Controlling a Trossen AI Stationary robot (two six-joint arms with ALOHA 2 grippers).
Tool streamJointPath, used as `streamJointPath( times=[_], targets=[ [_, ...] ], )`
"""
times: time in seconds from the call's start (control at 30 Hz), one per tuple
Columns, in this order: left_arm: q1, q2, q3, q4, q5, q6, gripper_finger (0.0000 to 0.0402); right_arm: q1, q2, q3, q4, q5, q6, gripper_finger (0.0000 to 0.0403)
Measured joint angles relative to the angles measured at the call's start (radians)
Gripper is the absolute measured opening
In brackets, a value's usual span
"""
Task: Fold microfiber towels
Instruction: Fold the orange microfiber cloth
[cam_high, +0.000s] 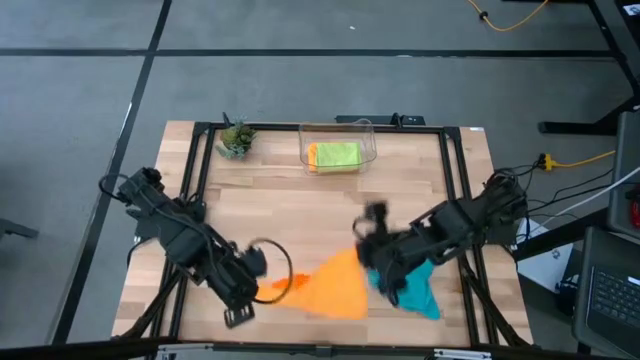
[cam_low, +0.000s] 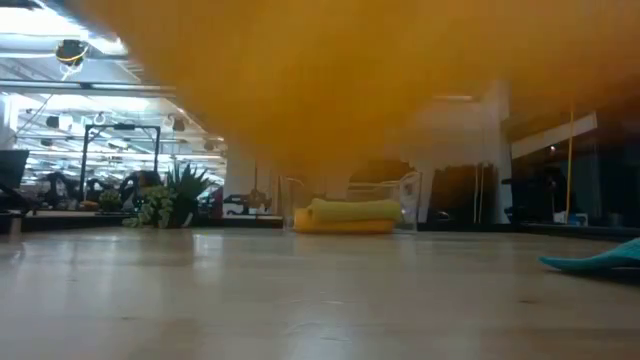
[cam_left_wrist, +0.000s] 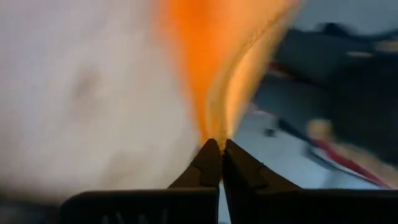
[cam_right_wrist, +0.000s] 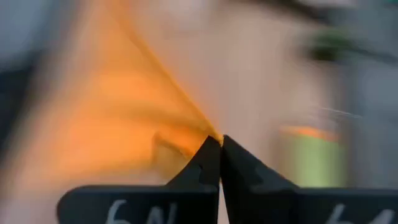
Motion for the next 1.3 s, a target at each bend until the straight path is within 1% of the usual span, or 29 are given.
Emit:
streamJointPath(
  times=[0.03, 0.07, 0.1, 0.13, 0.17, 0.2, 0.23, 0.3, 0.33, 0.37, 0.4, 0.53, 0.7, 0.77, 0.87, 0.93, 0.97, 1.03, 1.1, 1.2, 1.3],
  targets=[
    [0.005, -0.002, 0.007, -0.077, -0.020, -0.034, 0.0000, -0.003, 0.000, 0.016, -0.029, 0.119, 0.042, 0.0004],
    [0.013, -0.008, 0.009, -0.131, -0.048, -0.073, 0.0000, -0.005, 0.000, 0.027, -0.054, 0.216, 0.087, 0.0004],
    [0.025, -0.018, -0.003, -0.113, -0.084, -0.087, 0.0000, -0.010, 0.000, 0.035, -0.070, 0.271, 0.123, 0.0004],
    [0.041, -0.036, -0.023, -0.075, -0.116, -0.079, 0.0000, -0.016, -0.001, 0.037, -0.075, 0.278, 0.138, 0.0004],
    [0.048, -0.048, -0.031, -0.044, -0.150, -0.079, 0.0000, -0.018, -0.001, 0.038, -0.072, 0.246, 0.142, 0.0004],
    [0.057, -0.053, -0.031, -0.003, -0.180, -0.088, 0.0000, -0.022, -0.001, 0.038, -0.061, 0.171, 0.133, 0.0004],
    [0.069, -0.057, -0.031, 0.025, -0.187, -0.075, 0.0000, -0.024, -0.001, 0.038, -0.043, 0.065, 0.117, 0.0004],
    [0.077, -0.053, -0.031, 0.084, -0.153, 0.017, 0.0000, -0.023, 0.008, 0.038, 0.015, -0.184, 0.055, 0.0004],
    [0.077, -0.052, -0.033, 0.126, -0.133, 0.048, 0.0000, -0.020, 0.013, 0.038, 0.052, -0.269, 0.029, 0.0004],
    [0.076, -0.051, -0.033, 0.158, -0.115, 0.065, 0.0000, -0.011, 0.018, 0.038, 0.081, -0.328, 0.014, 0.0004],
    [0.072, -0.051, -0.033, 0.183, -0.107, 0.072, 0.0000, 0.000, 0.019, 0.037, 0.100, -0.358, -0.001, 0.0004],
    [0.043, -0.053, -0.032, 0.203, -0.092, 0.064, 0.0000, 0.036, 0.014, 0.037, 0.120, -0.362, 0.002, 0.0004],
    [-0.009, -0.052, -0.032, 0.215, -0.068, -0.037, 0.0000, 0.070, 0.013, 0.037, 0.116, -0.355, 0.038, 0.0004],
    [-0.025, -0.052, -0.032, 0.224, -0.068, -0.054, 0.0000, 0.078, 0.013, 0.037, 0.105, -0.333, 0.040, 0.0004],
    [-0.040, -0.052, -0.032, 0.206, -0.094, -0.063, 0.0000, 0.076, 0.013, 0.037, 0.082, -0.235, 0.011, 0.0004],
    [-0.041, -0.053, -0.032, 0.159, -0.135, -0.060, 0.0000, 0.056, 0.011, 0.028, 0.079, -0.180, -0.024, 0.0004],
    [-0.039, -0.052, -0.032, 0.122, -0.158, -0.062, 0.0000, 0.039, 0.010, 0.017, 0.086, -0.183, -0.049, 0.0004],
    [-0.025, -0.050, -0.032, 0.048, -0.210, -0.081, 0.0000, 0.004, 0.010, -0.009, 0.098, -0.230, -0.101, 0.0004],
    [-0.007, -0.046, -0.032, -0.035, -0.247, -0.091, 0.0000, -0.034, 0.010, -0.050, 0.124, -0.241, -0.111, 0.0004],
    [0.019, -0.038, -0.034, -0.116, -0.270, -0.081, 0.0000, -0.100, 0.010, -0.149, 0.159, -0.244, -0.114, 0.0004],
    [0.050, -0.036, -0.079, -0.105, -0.288, -0.007, 0.0000, -0.174, 0.012, -0.277, 0.233, -0.244, -0.145, 0.0004]
  ],
)
